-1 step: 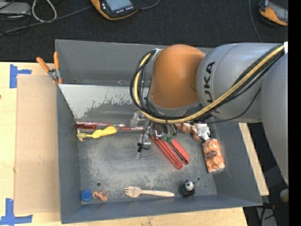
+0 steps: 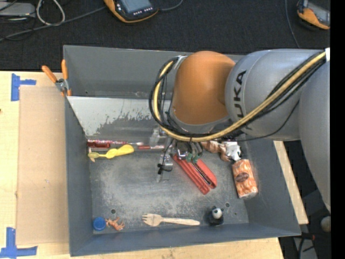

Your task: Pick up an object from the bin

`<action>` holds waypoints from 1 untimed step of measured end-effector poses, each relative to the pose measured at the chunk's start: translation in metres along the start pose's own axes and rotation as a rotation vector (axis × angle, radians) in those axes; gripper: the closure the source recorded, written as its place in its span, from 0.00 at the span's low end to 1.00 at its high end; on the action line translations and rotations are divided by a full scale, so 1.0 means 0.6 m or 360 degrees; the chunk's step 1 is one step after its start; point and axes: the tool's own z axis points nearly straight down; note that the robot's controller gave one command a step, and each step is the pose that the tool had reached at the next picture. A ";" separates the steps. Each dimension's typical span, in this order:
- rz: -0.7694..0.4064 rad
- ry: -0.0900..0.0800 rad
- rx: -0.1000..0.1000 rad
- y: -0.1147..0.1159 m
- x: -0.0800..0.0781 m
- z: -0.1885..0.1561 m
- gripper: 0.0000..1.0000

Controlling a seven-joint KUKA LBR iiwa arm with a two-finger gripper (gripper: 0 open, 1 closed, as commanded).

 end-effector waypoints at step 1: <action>0.0001 -0.0003 -0.0002 -0.095 -0.041 0.020 0.00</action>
Offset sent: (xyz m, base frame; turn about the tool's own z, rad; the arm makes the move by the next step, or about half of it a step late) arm 0.0314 -0.0923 -0.0305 -0.1748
